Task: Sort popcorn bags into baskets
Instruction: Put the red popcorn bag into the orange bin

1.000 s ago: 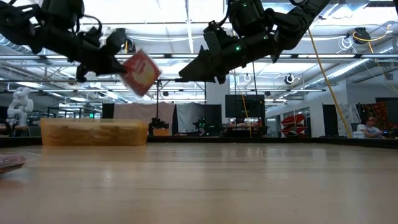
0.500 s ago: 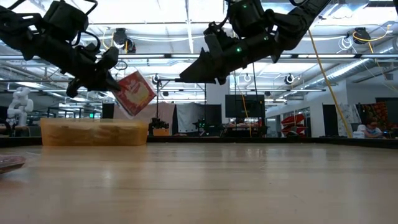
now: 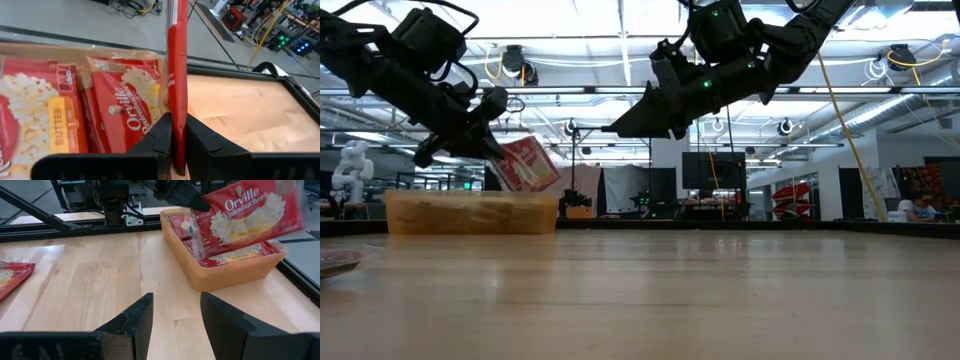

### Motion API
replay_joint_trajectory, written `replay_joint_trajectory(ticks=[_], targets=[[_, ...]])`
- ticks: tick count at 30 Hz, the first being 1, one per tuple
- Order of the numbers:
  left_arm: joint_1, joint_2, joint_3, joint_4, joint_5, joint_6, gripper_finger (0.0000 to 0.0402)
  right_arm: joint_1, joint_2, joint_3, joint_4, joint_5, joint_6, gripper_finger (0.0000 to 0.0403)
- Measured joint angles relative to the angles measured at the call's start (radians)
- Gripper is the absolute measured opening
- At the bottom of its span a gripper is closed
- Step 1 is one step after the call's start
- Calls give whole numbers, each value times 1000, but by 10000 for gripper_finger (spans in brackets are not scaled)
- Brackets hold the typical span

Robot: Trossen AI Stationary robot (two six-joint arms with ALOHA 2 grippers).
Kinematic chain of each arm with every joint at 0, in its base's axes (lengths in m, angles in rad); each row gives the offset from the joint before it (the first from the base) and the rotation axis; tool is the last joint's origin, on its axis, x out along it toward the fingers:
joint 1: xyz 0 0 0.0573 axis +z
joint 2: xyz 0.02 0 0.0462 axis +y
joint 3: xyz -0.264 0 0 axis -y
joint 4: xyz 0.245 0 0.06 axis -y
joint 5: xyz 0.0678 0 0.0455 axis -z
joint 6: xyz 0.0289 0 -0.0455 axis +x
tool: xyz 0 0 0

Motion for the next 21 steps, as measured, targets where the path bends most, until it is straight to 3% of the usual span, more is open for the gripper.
replay_joint_trajectory(ticks=[17,21], targets=[[-41,0,0,-76,-28,-80,40,0,0,-1,0,0,-19,157],[-64,0,0,-88,-27,-99,62,0,0,-1,0,0,-17,157]])
